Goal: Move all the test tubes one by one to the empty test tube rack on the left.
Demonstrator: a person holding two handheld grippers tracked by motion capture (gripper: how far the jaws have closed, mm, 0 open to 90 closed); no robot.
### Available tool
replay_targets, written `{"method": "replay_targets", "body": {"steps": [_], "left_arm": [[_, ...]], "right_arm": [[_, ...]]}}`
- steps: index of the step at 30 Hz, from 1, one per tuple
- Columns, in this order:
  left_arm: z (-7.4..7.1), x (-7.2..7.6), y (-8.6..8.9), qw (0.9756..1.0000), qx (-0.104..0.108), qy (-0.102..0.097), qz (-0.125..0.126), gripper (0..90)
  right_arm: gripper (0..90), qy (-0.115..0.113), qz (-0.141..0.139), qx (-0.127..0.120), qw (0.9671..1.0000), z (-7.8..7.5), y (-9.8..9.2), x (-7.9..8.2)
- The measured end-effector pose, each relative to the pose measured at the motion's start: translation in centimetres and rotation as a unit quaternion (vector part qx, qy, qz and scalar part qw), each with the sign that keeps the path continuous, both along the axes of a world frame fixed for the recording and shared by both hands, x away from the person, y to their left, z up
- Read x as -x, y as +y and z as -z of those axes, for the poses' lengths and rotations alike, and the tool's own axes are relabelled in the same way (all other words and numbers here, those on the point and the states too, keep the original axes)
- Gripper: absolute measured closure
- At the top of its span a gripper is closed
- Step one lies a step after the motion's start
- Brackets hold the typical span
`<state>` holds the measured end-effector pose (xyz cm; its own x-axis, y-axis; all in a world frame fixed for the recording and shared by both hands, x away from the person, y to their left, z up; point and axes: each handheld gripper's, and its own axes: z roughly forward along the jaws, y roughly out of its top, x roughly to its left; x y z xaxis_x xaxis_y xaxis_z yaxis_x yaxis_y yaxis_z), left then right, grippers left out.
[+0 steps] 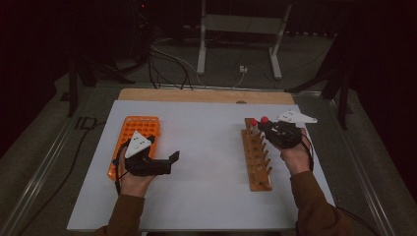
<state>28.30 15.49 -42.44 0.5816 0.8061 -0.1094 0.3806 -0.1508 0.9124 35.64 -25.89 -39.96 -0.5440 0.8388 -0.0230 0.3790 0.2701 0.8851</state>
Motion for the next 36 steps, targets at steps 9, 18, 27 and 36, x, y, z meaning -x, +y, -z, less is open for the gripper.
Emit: {"method": "replay_targets", "body": {"steps": [9,18,27,36], "left_arm": [[0.1,-0.2,-1.8,0.9998,-0.004,-0.007,0.016,0.8],[0.5,-0.6,-4.2,0.9993,-0.009,-0.014,0.034,0.9],[0.4,-1.1,-6.7,0.9982,-0.009,-0.022,0.054,4.1],[0.7,-1.5,-9.5,0.9968,-0.020,-0.031,0.072,16.2]], "right_arm": [[74.9,-0.004,-0.035,-0.015,0.9993,-1.3,0.9,0.8],[74.8,0.013,-0.088,-0.034,0.9954,-0.8,3.4,1.7],[74.6,0.026,-0.121,-0.042,0.9915,-0.6,5.7,2.3],[74.5,0.036,-0.151,-0.035,0.9872,-0.3,8.1,2.7]]}}
